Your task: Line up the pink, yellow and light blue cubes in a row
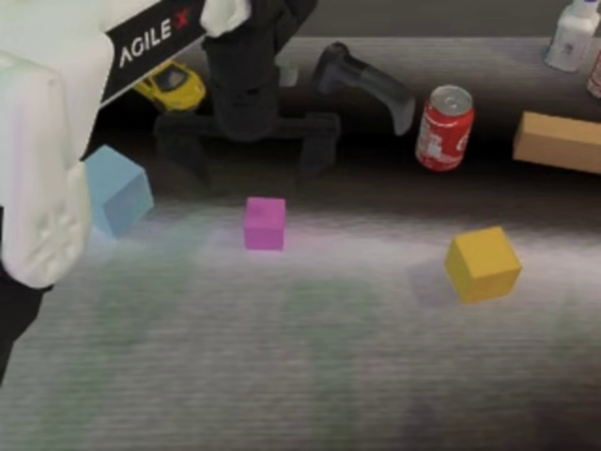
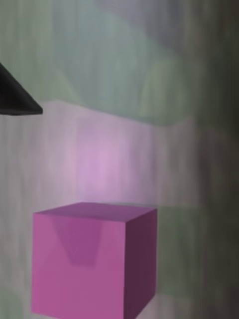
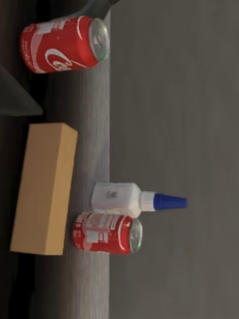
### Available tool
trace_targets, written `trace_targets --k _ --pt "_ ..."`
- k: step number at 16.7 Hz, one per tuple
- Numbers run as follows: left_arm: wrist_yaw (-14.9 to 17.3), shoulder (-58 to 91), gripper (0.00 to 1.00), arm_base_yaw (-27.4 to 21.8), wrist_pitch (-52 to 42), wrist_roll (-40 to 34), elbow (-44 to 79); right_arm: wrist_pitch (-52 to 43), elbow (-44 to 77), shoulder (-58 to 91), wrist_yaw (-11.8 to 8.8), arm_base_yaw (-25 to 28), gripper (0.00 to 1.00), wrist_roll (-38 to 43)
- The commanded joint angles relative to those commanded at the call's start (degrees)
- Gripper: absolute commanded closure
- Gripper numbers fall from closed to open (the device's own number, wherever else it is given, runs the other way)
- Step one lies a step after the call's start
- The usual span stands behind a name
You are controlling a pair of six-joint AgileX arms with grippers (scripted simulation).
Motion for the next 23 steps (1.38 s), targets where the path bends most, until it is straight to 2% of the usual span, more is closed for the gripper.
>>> trace_targets --k 6,13,19,23 --pt "0.0 -0.1 0.0 0.3 0.9 0.2 -1.0 0.0 0.0 0.0 0.0 0.0 0.0 0.0" --pt "0.0 2.9 0.0 0.1 16.0 0.2 -12.7 0.0 0.0 0.0 0.0 0.0 0.0 0.0" --pt "0.0 3.5 0.0 0.1 17.8 0.1 -14.4 0.0 0.0 0.0 0.0 0.0 0.0 0.0" --pt "0.0 3.5 0.3 0.1 17.8 0.1 -14.4 0.0 0.0 0.0 0.0 0.0 0.0 0.0"
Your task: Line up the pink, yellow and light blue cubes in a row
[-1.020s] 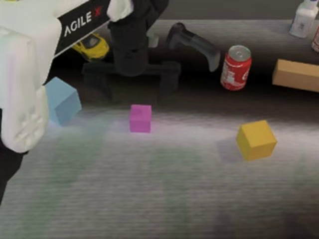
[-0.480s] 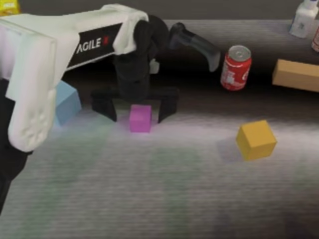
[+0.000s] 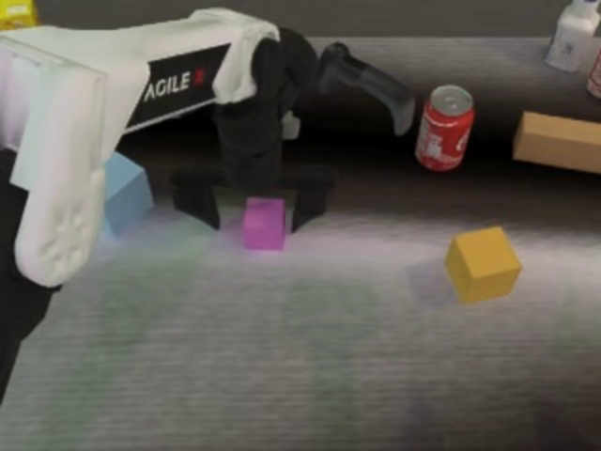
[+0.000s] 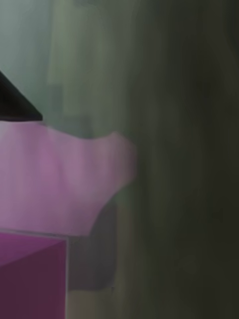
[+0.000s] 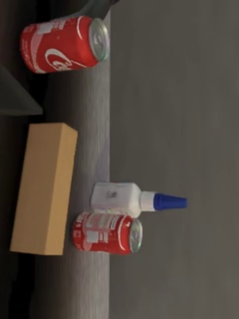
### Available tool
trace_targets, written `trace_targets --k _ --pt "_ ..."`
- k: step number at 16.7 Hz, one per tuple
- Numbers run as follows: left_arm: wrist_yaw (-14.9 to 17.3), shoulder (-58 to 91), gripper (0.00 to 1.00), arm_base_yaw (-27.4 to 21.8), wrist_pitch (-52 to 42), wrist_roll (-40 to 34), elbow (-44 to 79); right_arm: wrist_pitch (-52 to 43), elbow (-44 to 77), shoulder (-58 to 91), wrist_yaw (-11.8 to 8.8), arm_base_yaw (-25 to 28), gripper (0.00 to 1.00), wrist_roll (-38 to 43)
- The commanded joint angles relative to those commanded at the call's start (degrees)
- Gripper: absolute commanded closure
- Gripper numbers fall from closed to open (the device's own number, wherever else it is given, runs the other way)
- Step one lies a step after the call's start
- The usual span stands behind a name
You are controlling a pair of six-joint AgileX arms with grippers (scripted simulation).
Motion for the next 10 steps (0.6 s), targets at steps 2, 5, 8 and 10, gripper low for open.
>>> trace_targets --k 2,5,8,10 --pt "0.0 0.0 0.45 0.0 0.0 0.0 0.0 0.0 0.0 0.0 0.0 0.0 0.0 0.0" --pt "0.0 0.0 0.68 0.0 0.0 0.0 0.0 0.0 0.0 0.0 0.0 0.0 0.0 0.0" --pt "0.0 0.0 0.9 0.0 0.0 0.0 0.0 0.0 0.0 0.0 0.0 0.0 0.0 0.0" --pt "0.0 0.0 1.0 0.0 0.0 0.0 0.0 0.0 0.0 0.0 0.0 0.0 0.0 0.0"
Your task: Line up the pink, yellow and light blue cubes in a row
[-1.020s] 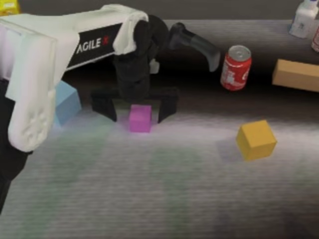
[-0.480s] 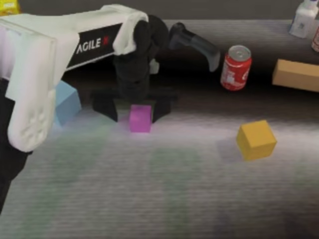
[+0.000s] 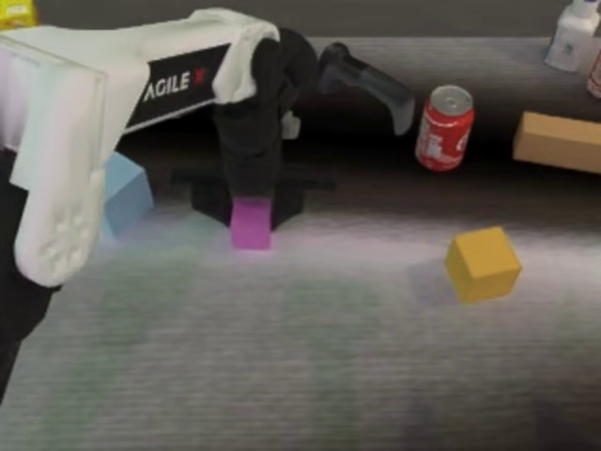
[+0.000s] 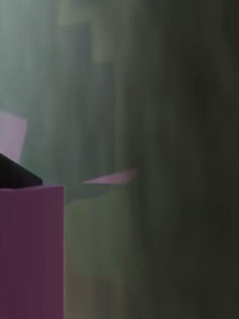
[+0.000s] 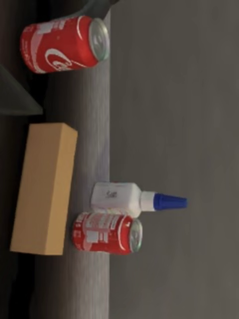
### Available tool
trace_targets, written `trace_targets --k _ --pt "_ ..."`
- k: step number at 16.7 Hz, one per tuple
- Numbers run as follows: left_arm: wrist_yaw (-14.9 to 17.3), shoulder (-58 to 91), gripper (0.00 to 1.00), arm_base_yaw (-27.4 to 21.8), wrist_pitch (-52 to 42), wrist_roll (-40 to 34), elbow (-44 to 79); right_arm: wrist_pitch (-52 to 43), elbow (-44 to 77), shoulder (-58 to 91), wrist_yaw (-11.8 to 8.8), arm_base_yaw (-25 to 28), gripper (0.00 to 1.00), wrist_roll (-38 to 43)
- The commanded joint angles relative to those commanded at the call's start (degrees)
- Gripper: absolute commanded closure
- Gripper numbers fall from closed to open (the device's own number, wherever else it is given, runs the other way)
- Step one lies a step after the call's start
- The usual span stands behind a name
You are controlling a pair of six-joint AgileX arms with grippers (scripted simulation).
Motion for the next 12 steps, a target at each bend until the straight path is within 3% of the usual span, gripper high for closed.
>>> trace_targets --k 7,12 --pt "0.0 0.0 1.0 0.0 0.0 0.0 0.0 0.0 0.0 0.0 0.0 0.0 0.0 0.0" --pt "-0.9 -2.4 1.0 0.6 -4.9 0.3 4.1 0.0 0.0 0.0 0.0 0.0 0.0 0.0"
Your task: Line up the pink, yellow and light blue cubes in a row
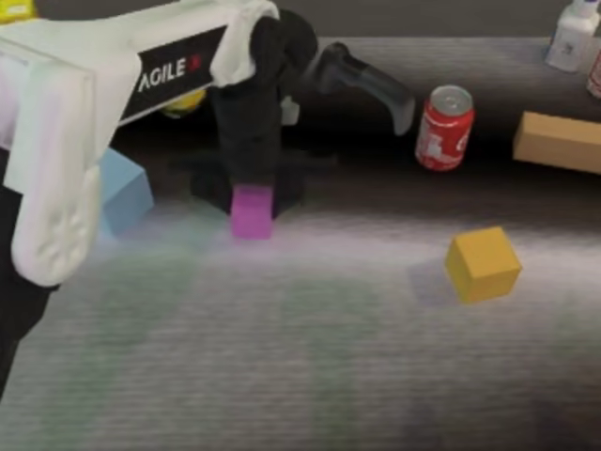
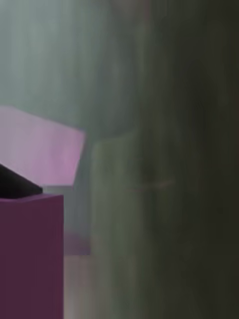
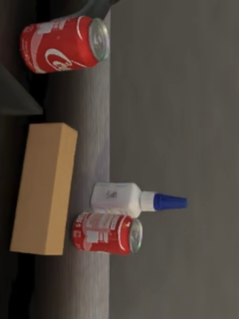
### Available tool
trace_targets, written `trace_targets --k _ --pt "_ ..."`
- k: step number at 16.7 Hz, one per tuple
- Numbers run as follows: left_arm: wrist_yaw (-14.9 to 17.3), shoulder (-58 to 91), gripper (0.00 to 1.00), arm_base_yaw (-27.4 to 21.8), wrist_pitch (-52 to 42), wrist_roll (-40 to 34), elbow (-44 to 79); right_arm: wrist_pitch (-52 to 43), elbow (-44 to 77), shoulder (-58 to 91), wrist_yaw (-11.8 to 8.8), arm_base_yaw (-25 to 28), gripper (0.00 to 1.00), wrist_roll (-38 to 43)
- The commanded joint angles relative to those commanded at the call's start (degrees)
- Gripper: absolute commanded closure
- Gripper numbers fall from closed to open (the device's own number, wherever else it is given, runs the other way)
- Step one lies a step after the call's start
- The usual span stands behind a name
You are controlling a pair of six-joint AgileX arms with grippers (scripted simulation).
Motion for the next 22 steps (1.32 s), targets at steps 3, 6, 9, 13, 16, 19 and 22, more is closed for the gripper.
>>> trace_targets --k 3,6,9,13,16,19,22 --pt "0.0 -1.1 1.0 0.5 -6.8 0.0 5.0 0.0 0.0 0.0 0.0 0.0 0.0 0.0" --pt "0.2 -2.0 1.0 0.7 -9.7 0.1 7.5 0.0 0.0 0.0 0.0 0.0 0.0 0.0" --pt "0.1 -1.8 1.0 0.4 -9.6 0.1 7.4 0.0 0.0 0.0 0.0 0.0 0.0 0.0" --pt "0.0 -2.1 1.0 -3.6 -9.9 -4.0 7.4 0.0 0.0 0.0 0.0 0.0 0.0 0.0" --pt "-0.3 -3.0 1.0 -10.8 -10.5 -12.3 6.6 0.0 0.0 0.0 0.0 0.0 0.0 0.0" --pt "-0.4 -4.4 1.0 -19.4 -11.0 -22.5 5.3 0.0 0.0 0.0 0.0 0.0 0.0 0.0" --pt "-0.5 -5.9 1.0 -26.8 -11.2 -30.6 4.2 0.0 0.0 0.0 0.0 0.0 0.0 0.0"
